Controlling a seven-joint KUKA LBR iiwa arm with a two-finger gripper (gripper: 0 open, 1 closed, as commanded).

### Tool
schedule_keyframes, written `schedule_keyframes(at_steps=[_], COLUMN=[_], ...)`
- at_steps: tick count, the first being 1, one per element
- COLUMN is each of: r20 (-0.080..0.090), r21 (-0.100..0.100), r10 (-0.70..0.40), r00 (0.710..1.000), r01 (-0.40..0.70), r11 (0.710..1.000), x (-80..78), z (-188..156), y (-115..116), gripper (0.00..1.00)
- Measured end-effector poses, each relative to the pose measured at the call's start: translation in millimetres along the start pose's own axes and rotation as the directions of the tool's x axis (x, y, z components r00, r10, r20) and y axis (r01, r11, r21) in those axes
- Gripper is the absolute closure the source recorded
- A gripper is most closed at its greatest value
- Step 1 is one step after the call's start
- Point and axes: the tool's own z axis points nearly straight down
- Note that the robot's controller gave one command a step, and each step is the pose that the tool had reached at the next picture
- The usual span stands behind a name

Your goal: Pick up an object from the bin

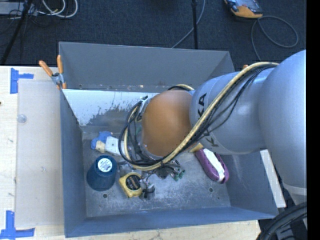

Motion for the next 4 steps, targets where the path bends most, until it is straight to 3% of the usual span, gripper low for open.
schedule_keyframes(at_steps=[1,2,3,4], r20=[0.018,0.001,-0.01,0.007], r21=[0.006,0.001,-0.004,0.002], r10=[-0.002,-0.074,-0.079,-0.026], r00=[1.0,0.997,0.997,1.0], r01=[0.002,0.074,0.079,0.026], r11=[1.0,0.997,0.997,1.0], x=[-3.8,3.2,2.6,27.5], z=[-20.9,27.7,4.3,-23.7], y=[3.3,9.4,7.8,-11.4], gripper=[1.0,1.0,1.0,1.0])
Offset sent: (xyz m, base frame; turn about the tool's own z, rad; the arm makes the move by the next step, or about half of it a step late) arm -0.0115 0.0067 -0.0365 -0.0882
